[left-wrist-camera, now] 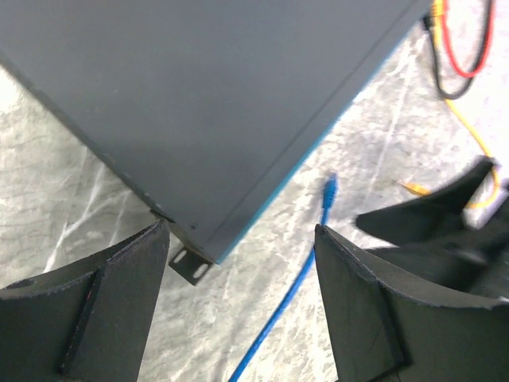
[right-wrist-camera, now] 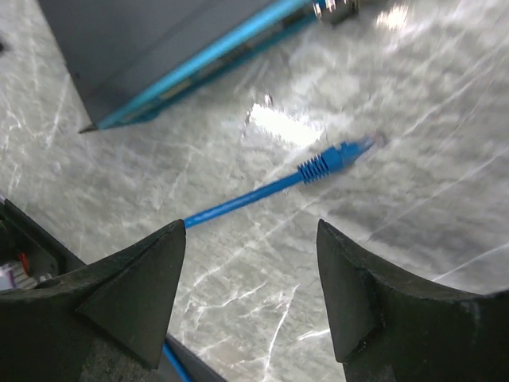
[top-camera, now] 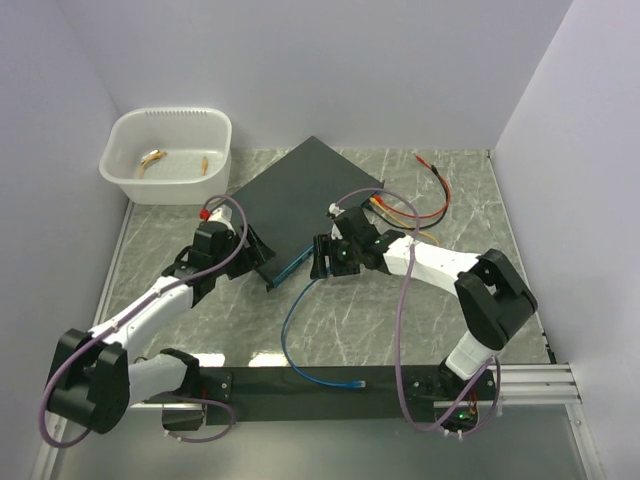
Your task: Insert the plug into the switch port
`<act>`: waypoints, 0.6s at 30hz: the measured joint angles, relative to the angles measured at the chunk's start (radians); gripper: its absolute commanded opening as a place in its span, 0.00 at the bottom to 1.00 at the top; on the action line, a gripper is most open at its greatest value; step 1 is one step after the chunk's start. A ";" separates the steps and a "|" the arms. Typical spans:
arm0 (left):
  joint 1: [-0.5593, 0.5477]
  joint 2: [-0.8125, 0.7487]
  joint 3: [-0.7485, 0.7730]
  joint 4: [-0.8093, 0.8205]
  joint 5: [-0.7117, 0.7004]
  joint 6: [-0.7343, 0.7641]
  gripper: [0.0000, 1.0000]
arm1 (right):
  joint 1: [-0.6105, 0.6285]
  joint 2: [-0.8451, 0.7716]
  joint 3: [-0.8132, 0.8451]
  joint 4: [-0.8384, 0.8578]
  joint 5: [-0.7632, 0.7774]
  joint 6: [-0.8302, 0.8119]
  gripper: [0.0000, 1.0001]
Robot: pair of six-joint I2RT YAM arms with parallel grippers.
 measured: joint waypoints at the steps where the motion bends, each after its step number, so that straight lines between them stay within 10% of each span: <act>1: -0.003 -0.012 0.000 -0.002 0.000 0.002 0.79 | 0.000 0.009 -0.001 -0.002 -0.006 0.010 0.72; 18: -0.032 -0.055 -0.006 -0.017 -0.003 0.014 0.79 | -0.051 0.142 0.013 0.041 -0.050 0.081 0.70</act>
